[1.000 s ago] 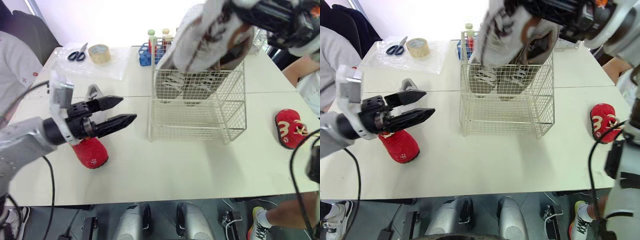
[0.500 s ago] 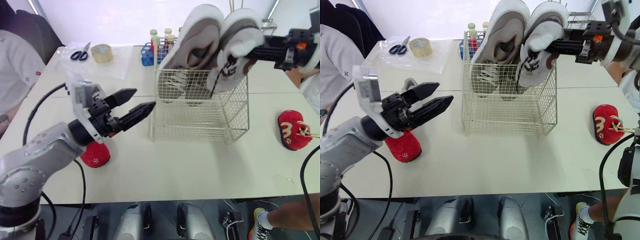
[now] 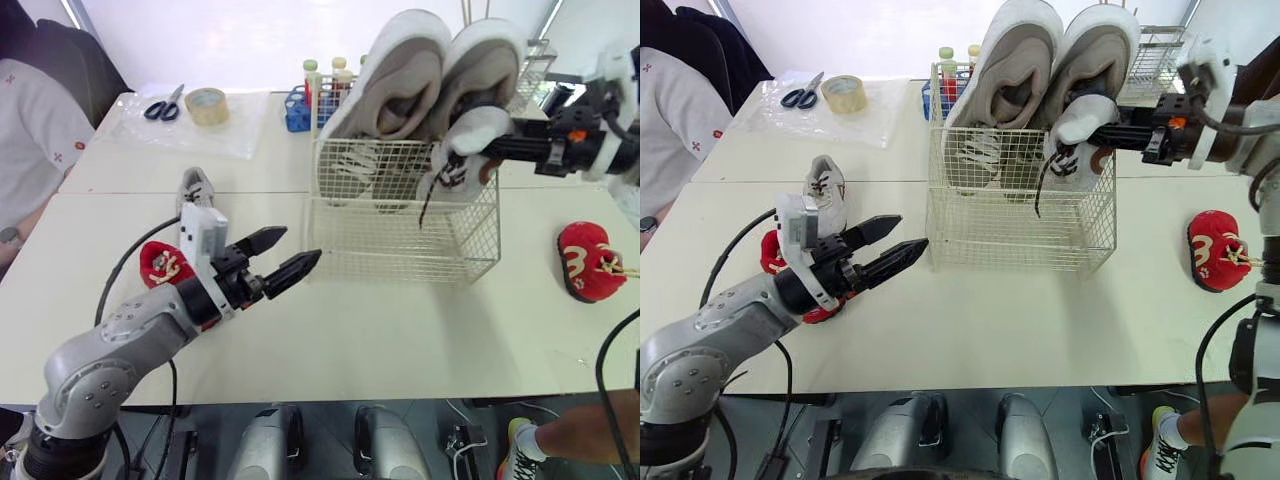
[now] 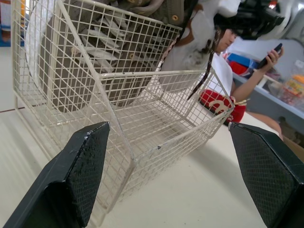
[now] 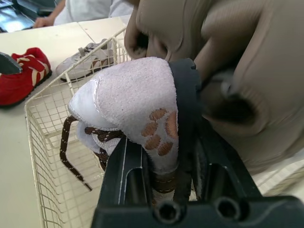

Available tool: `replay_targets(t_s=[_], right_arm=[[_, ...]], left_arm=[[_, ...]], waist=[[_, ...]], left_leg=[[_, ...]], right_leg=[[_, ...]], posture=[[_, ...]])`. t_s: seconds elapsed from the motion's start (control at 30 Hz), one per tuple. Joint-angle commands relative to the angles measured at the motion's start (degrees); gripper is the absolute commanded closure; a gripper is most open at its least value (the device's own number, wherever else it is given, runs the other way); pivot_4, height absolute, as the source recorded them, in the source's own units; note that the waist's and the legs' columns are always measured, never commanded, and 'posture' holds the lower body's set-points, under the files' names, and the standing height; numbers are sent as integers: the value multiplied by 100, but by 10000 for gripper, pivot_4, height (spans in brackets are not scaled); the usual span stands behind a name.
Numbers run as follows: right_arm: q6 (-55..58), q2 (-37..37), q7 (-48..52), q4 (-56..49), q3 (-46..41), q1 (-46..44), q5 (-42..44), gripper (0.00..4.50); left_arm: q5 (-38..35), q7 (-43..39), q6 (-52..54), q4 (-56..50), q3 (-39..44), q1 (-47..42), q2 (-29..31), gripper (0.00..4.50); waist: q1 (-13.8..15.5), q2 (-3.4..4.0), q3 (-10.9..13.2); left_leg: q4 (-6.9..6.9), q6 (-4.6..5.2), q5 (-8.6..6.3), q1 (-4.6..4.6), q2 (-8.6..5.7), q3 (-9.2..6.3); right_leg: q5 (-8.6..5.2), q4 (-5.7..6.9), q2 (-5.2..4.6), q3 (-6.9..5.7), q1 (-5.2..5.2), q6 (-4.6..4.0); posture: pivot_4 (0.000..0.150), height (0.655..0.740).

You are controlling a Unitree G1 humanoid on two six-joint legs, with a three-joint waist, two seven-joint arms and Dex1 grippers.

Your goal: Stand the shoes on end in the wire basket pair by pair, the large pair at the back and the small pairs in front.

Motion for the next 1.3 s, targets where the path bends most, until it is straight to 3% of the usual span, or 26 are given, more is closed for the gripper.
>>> replay_targets(t_s=[0.03, 0.13, 0.33, 0.67, 0.87, 0.97, 1.1, 1.2, 1.3], right_arm=[[-267, -32, -12, 223, -267, 15, -137, 15946], [-239, -99, -20, 207, -348, -13, -147, 287], [155, -450, 16, -273, -588, 126, -23, 287], [1851, -1058, -379, -2154, -1564, 702, 958, 287], [2477, -1032, -727, -2154, -2097, -115, 1935, 84], [3052, 27, -1410, -2630, -1980, -1099, 3464, 84], [3256, 1333, -2315, -2836, -1836, -1074, 4698, 84], [3200, 1667, -2242, -3203, -1340, -665, 4545, 84], [2820, 1395, -1519, -3836, -446, -239, 3683, 84]], left_arm=[[120, -171, -120, -34, 56, -53, -55, 2903], [173, -239, -115, -18, 81, 1, -95, 2903], [301, -354, -107, 45, 84, 78, -185, 2903], [334, -640, 16, 298, 144, -16, -139, 2903], [-379, -677, 153, 826, 834, -444, 37, 1452], [-398, -104, 142, 1860, 1835, -1261, 633, 1452], [91, 296, 595, 3296, 2103, -2029, 1572, 1452], [596, -447, 837, 4418, 1827, -2337, 2185, 1452], [1337, -1577, 735, 5936, 1297, -2683, 2544, 1452]], waist=[[22, 0, 0], [46, 1, 0], [62, 1, 0], [63, 2, 0], [46, 2, 0], [-38, -1, 1], [-103, -13, -8], [-45, -14, -8], [45, -15, -8]], left_leg=[[0, 0, 0, 0, 0, 1], [1, 1, 1, 0, -1, 2], [6, 2, 0, 0, 0, 1], [6, 2, -2, 0, 2, -6], [6, 6, -9, 0, 1, -9], [0, 4, -10, 0, 6, -11], [-8, -1, 0, 8, 16, -32], [-3, -16, 13, 2, 5, -22], [3, 3, 3, -1, -7, -2]], right_leg=[[0, 0, 0, 0, 0, 0], [1, 0, 0, -2, 0, 1], [1, 1, 0, -4, 3, 1], [1, 1, -3, 1, 3, -1], [0, 1, -4, 2, 0, -4], [2, 3, -1, 2, -7, -8], [16, 31, 10, -22, -1, 11], [17, 32, 8, -35, 2, 14], [16, 31, 13, -37, -3, 17]], posture=[[1500, 7371], [1500, 7371], [1500, 7371], [1500, 7371], [1500, 7371], [1500, 7371], [1500, 7371], [1500, 7371], [1500, 7371]])
